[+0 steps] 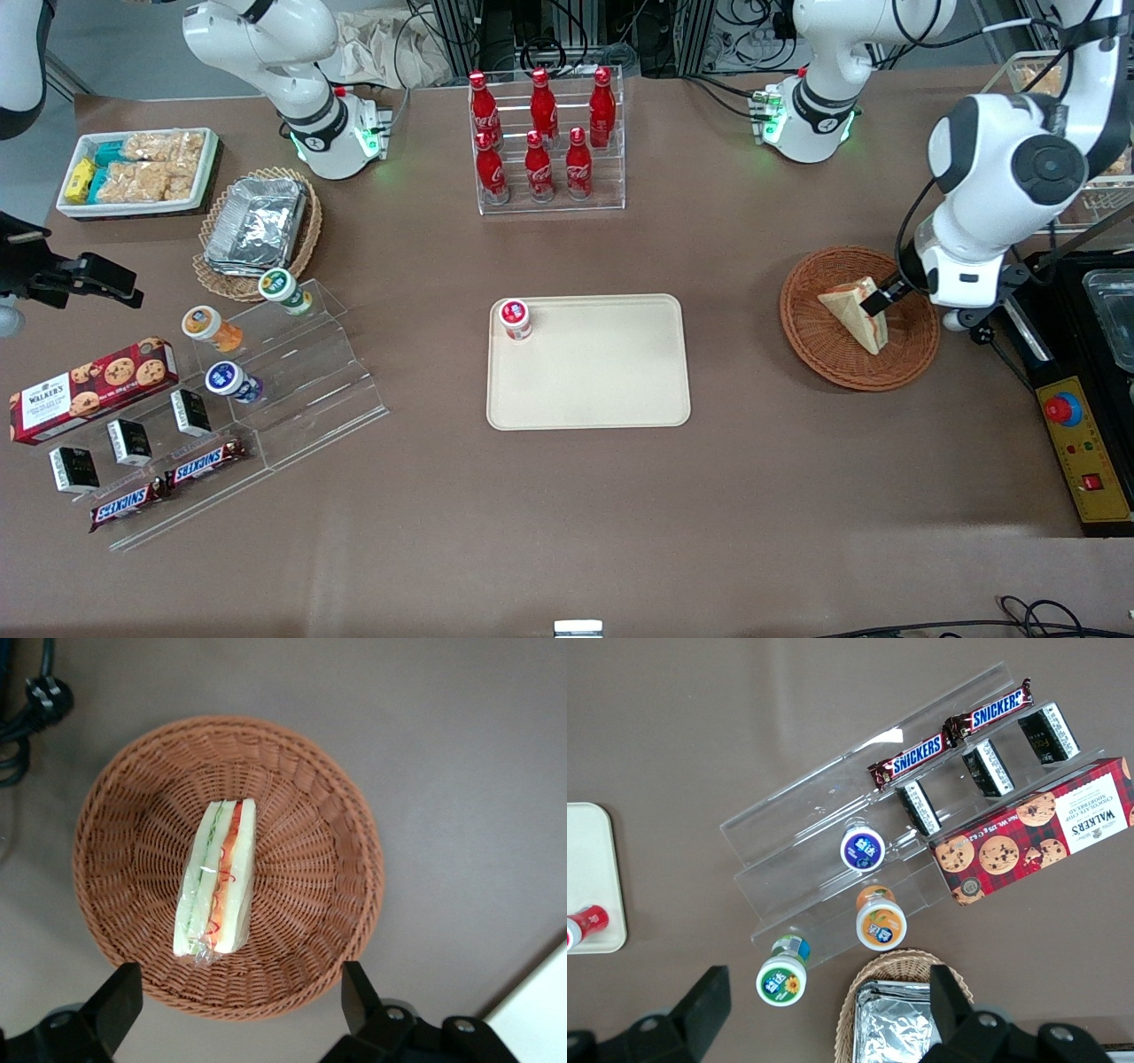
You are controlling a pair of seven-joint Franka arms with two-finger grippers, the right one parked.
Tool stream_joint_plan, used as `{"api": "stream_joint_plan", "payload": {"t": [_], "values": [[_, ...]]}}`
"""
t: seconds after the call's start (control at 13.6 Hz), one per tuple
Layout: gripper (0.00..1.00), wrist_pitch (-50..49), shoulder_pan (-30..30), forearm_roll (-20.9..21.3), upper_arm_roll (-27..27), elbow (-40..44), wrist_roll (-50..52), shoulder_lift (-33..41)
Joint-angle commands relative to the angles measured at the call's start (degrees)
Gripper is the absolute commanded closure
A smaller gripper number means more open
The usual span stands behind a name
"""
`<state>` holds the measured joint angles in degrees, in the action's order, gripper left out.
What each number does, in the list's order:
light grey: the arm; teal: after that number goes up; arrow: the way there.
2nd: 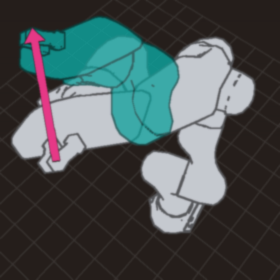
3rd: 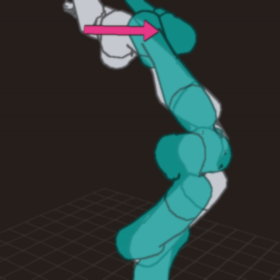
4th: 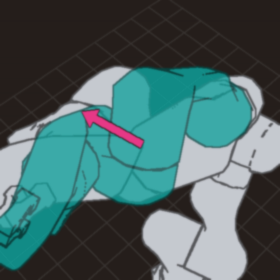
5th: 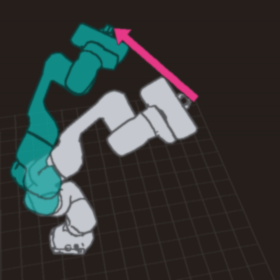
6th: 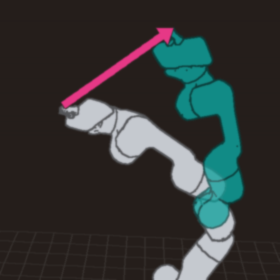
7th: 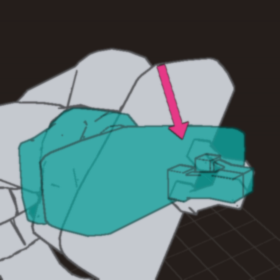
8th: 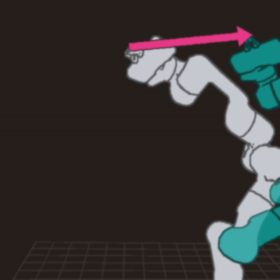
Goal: Place sandwich from basket to tray
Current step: 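Lower the left gripper around the sandwich and close on it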
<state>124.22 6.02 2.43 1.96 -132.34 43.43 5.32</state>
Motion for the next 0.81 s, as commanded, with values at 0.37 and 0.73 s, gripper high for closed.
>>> {"api": "stream_joint_plan", "payload": {"t": [0.37,0.73], "values": [[0.0,13.05,-1.28,0.56,0.15,-7.23,1.3,-4.78],[0.0,18.78,-1.28,0.64,2.43,-11.45,1.13,-6.28]]}}
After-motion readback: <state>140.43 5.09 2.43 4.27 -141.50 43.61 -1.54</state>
